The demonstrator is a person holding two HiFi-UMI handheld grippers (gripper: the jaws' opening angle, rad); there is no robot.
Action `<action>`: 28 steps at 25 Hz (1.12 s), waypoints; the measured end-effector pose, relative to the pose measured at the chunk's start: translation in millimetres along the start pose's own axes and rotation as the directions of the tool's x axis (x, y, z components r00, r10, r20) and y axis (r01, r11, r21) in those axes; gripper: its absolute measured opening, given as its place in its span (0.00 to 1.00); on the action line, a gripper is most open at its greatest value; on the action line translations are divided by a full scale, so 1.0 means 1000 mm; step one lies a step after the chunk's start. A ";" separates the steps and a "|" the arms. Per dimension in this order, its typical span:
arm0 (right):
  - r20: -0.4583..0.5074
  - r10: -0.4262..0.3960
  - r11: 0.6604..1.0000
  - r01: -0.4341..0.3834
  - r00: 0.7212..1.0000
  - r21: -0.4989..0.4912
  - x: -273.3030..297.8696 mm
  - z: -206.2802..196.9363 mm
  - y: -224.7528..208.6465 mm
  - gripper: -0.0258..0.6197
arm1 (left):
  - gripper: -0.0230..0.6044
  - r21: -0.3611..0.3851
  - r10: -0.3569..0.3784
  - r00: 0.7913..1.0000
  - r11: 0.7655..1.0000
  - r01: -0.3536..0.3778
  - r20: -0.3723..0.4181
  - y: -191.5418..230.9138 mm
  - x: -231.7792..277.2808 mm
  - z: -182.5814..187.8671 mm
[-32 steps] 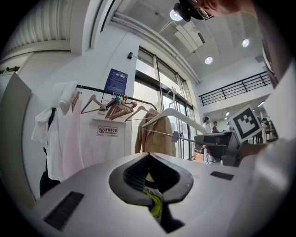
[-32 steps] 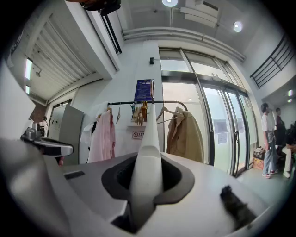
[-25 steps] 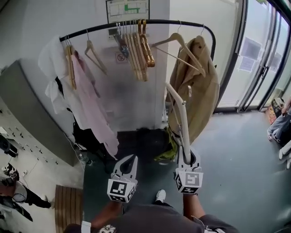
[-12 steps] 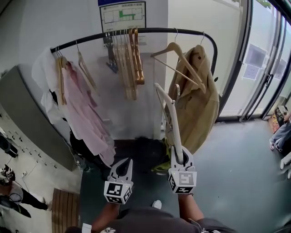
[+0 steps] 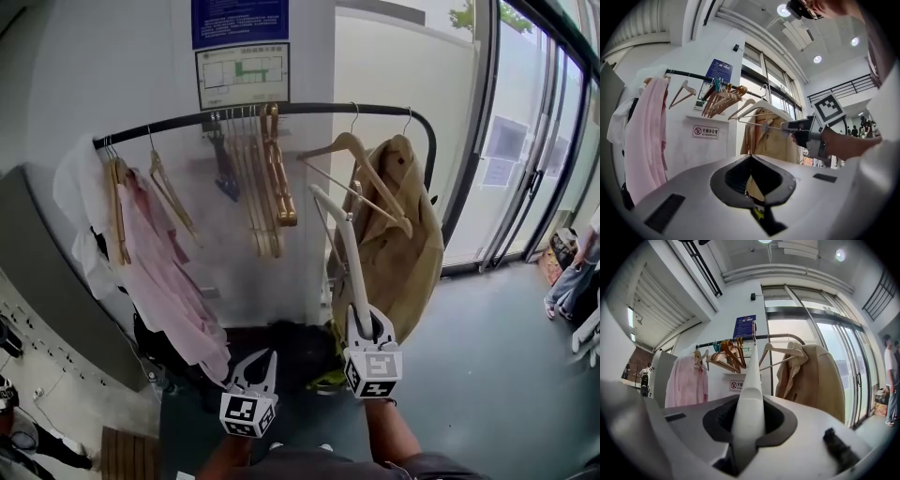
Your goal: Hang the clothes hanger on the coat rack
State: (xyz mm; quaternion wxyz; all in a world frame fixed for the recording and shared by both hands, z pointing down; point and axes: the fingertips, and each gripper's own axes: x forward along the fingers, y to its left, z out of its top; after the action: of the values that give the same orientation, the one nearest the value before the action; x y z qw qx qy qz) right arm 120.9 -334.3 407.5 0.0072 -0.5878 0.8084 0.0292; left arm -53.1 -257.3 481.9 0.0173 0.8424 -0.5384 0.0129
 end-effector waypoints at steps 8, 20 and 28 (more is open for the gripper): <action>-0.009 -0.002 1.000 0.002 1.000 -0.006 0.049 0.036 0.004 0.15 | 0.05 0.018 -0.029 1.000 0.999 0.029 0.003 0.019 0.012 0.009; 0.048 0.024 0.999 -0.022 0.999 -0.041 0.129 0.113 -0.003 0.14 | 0.05 0.010 -0.033 0.999 0.999 0.033 -0.006 0.028 0.002 0.001; -0.051 -0.007 1.000 0.007 0.999 -0.002 0.176 0.120 -0.019 0.14 | 0.05 -0.002 0.033 0.999 0.999 -0.033 0.015 0.048 -0.014 0.004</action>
State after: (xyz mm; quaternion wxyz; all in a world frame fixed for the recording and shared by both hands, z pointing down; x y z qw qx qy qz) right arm 81.4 -500.8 279.2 -0.0137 -0.5912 0.8063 0.0149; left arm -102.2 -265.2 478.4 0.0139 0.8334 -0.5525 0.0065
